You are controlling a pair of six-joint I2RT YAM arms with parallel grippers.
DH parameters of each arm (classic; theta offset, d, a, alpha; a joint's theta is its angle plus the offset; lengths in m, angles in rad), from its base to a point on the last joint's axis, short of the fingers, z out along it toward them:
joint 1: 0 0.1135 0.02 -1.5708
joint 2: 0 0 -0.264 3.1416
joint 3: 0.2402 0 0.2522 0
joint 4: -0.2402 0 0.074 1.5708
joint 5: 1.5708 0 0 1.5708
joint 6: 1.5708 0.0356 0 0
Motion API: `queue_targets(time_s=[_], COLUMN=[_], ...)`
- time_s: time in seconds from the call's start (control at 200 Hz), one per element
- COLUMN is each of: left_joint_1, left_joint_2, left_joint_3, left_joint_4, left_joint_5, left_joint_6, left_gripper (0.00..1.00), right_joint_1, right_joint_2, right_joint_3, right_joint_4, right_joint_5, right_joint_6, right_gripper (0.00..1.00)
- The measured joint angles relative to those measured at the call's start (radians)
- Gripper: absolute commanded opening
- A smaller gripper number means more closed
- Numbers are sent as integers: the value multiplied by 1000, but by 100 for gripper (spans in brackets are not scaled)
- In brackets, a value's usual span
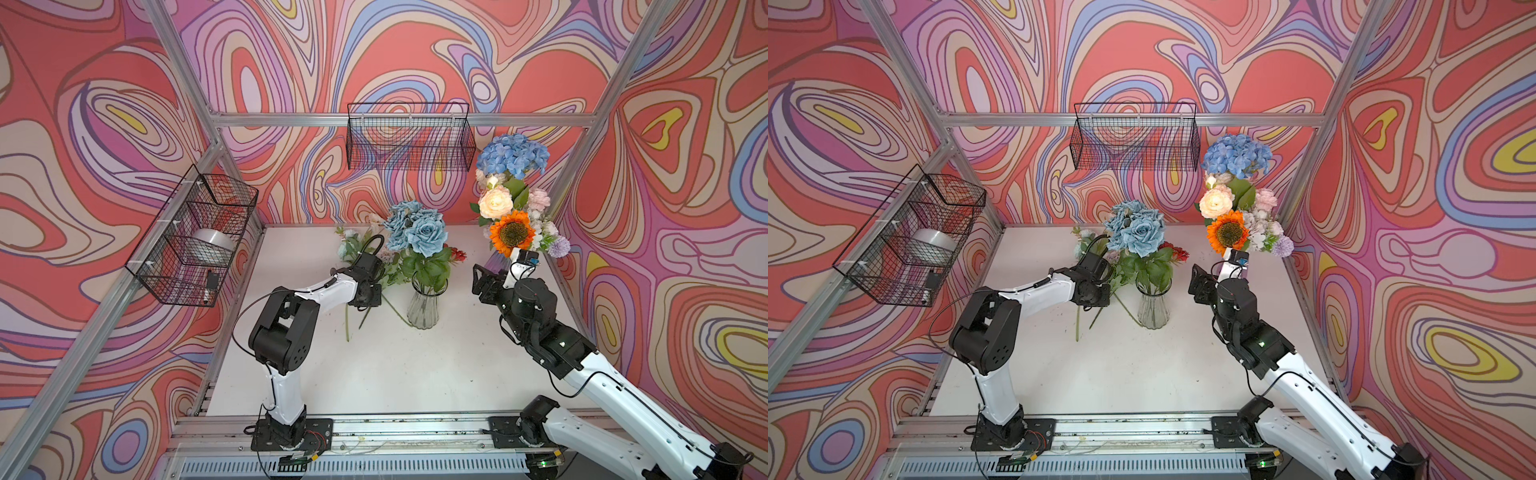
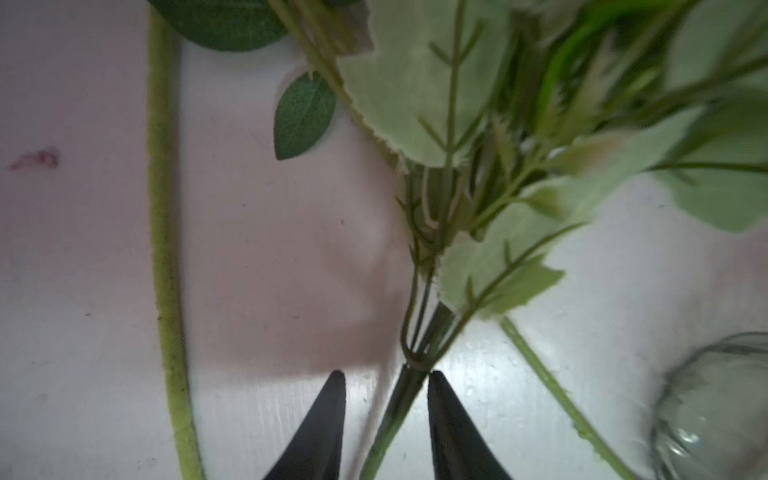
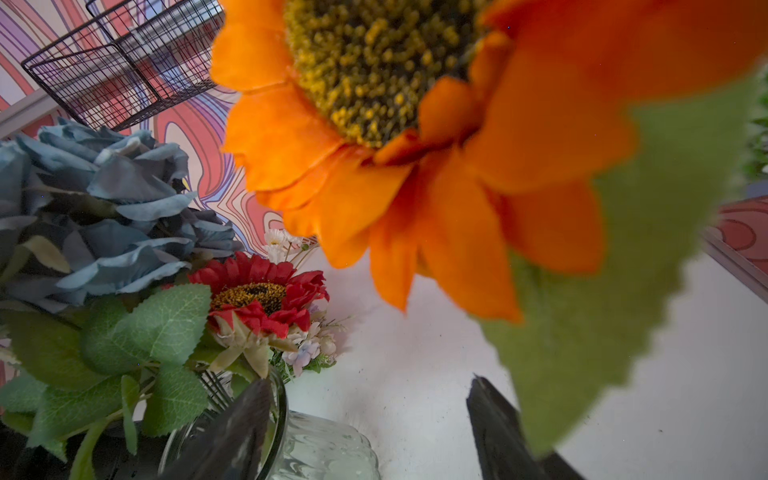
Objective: Arrange the flowers into the vase
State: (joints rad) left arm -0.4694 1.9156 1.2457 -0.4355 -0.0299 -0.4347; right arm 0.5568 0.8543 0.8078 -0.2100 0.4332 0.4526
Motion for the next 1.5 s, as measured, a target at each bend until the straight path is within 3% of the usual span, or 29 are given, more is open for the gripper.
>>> queue_targets(time_s=[0.245, 0.496, 0.681, 0.957, 1.247, 1.502], left_joint_1=[0, 0, 1, 36, 66, 52], left_joint_2=[33, 39, 3, -311, -686, -986], left_joint_3=[29, 32, 18, -120, -353, -450], left_joint_4=[-16, -15, -13, 77, 331, 508], left_joint_5=[-31, -25, -15, 48, 97, 109], left_joint_6=[21, 31, 31, -48, -151, -169], left_gripper=[32, 0, 0, 0, 0, 0], right_joint_1=[0, 0, 0, 0, 0, 0], right_joint_2=[-23, -27, -22, 8, 86, 158], right_joint_3=[0, 0, 13, 88, 246, 326], right_joint_4=[-11, -11, -12, -4, 0, -15], right_joint_5=[0, 0, -6, -116, -425, -639], right_joint_6=[0, -5, -13, -73, -156, -183], right_gripper=[77, 77, 77, 77, 76, 76])
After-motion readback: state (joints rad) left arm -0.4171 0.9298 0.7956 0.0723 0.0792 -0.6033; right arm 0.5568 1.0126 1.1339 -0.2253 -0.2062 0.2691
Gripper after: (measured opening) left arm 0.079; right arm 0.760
